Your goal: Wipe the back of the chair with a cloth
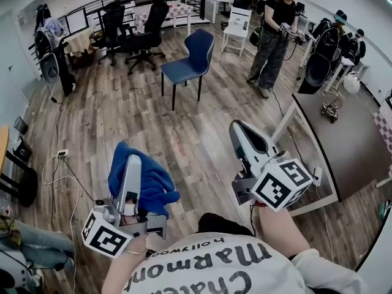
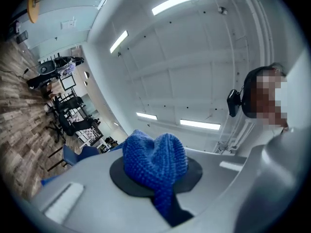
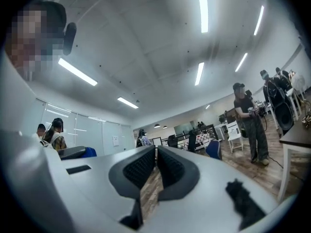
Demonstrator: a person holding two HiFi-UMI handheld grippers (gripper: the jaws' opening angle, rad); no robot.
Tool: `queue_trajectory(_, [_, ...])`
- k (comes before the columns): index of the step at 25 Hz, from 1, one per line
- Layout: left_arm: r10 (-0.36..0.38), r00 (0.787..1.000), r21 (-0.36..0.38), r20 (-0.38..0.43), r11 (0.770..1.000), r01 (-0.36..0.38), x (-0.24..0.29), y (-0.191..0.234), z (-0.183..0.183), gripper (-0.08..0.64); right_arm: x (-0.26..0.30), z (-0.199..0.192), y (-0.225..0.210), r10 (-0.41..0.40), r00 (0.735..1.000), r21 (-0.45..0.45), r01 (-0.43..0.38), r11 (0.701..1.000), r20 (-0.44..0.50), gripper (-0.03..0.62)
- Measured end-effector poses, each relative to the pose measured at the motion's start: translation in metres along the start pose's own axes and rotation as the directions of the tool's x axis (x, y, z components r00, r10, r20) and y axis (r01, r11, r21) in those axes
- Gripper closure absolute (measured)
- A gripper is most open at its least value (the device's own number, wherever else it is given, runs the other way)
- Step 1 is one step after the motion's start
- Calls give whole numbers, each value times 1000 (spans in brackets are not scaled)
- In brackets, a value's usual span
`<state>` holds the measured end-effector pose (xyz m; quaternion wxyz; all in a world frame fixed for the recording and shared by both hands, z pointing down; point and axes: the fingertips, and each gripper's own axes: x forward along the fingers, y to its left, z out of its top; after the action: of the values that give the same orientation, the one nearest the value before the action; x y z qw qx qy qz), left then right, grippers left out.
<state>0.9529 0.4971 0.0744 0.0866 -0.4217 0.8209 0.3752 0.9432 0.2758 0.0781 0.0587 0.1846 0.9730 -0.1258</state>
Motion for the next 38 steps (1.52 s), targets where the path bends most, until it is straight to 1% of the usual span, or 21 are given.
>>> queue_trajectory(2, [-9, 1000, -15, 9, 1000, 9, 5, 8, 6, 528, 13, -1, -4, -10, 1000, 26, 10, 1000, -4, 578])
queue_trajectory(4, [1, 1000, -18, 6, 1000, -1, 11, 19, 5, 526, 24, -2, -9, 10, 1000, 81, -11, 997, 4, 580])
queue_trajectory(6, [0, 1000, -27, 1, 1000, 0, 22, 31, 0, 526, 36, -3, -18, 39, 999, 108, -41, 993, 18, 580])
queue_trajectory(9, [-10, 1000, -36, -6, 999, 10, 52, 53, -8, 528, 61, -6, -40, 69, 997, 104, -72, 992, 37, 580])
queue_trajectory(12, [-18, 1000, -23, -7, 1000, 18, 91, 70, -12, 527, 91, -6, -72, 71, 997, 98, -73, 993, 23, 580])
queue_trajectory(14, [-18, 1000, -12, -7, 1000, 18, 119, 83, -15, 528, 111, -2, -95, 69, 998, 85, -70, 994, 16, 580])
queue_trajectory(17, [-16, 1000, -13, -5, 1000, 16, 160, 101, -22, 526, 137, 4, -127, 77, 997, 71, -78, 994, 10, 580])
queue_trajectory(23, [-4, 1000, -7, 9, 1000, 4, 230, 135, -36, 526, 189, 21, -193, 100, 995, 75, -101, 992, 21, 580])
queue_trajectory(26, [-44, 998, -30, 35, 999, 45, 263, 144, -42, 526, 212, 25, -217, 124, 992, 68, -125, 990, 26, 580])
queue_trajectory(28, [-50, 998, -29, 36, 998, 51, 278, 152, -49, 526, 223, 24, -231, 132, 991, 65, -134, 989, 25, 580])
queue_trajectory(32, [-13, 1000, 2, 16, 1000, 13, 301, 177, -61, 526, 242, 18, -258, 132, 991, 57, -133, 989, 16, 580])
queue_trajectory(35, [-22, 999, -14, 24, 1000, 23, 322, 186, -63, 526, 256, 17, -274, 136, 991, 67, -137, 988, 18, 580])
queue_trajectory(38, [15, 1000, 13, 4, 1000, -15, 333, 199, -64, 526, 268, 20, -284, 138, 990, 64, -139, 988, 22, 580])
